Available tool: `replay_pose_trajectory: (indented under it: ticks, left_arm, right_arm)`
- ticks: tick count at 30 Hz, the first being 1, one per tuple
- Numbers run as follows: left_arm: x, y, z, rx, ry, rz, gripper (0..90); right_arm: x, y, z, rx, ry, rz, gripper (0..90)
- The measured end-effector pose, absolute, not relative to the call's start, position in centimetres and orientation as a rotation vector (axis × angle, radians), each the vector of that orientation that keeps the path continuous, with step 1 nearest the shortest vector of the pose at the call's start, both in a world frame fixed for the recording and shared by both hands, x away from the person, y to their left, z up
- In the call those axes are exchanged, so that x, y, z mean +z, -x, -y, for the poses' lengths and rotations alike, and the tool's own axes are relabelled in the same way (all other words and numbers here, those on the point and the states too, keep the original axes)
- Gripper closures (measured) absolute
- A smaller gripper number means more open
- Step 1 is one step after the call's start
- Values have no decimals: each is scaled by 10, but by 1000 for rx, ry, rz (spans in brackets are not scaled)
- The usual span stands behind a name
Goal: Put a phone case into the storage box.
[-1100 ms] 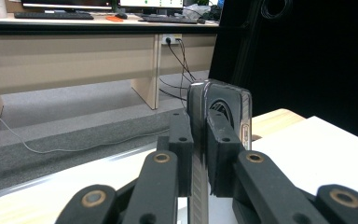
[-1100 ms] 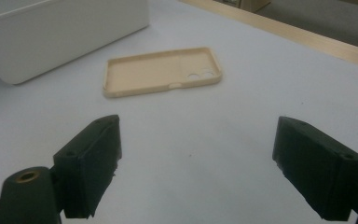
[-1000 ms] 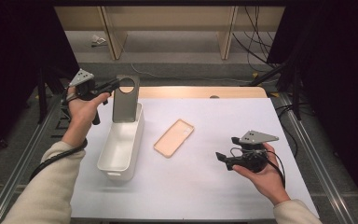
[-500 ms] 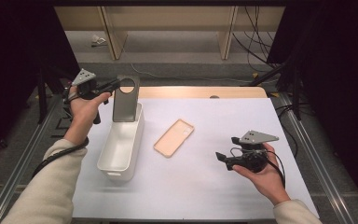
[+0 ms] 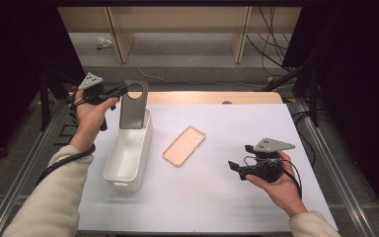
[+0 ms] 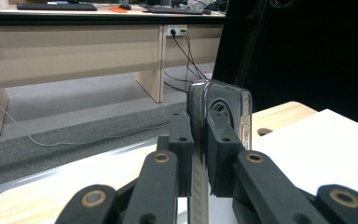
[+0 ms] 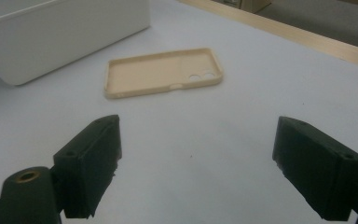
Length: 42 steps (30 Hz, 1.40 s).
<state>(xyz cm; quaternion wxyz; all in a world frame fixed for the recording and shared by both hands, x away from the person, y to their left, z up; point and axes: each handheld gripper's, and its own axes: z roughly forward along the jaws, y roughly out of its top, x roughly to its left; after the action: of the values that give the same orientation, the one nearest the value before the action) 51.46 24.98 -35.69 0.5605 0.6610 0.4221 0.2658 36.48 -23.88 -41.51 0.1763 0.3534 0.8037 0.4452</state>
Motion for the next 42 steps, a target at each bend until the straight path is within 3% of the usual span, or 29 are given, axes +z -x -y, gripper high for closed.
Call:
replay_pose_trajectory:
  ticks: [42]
  left_arm:
    - [-386,-529,-242,606,-1616,-1059,816]
  right_arm:
    - [-415,-365,239,1265,-999,-2276,164]
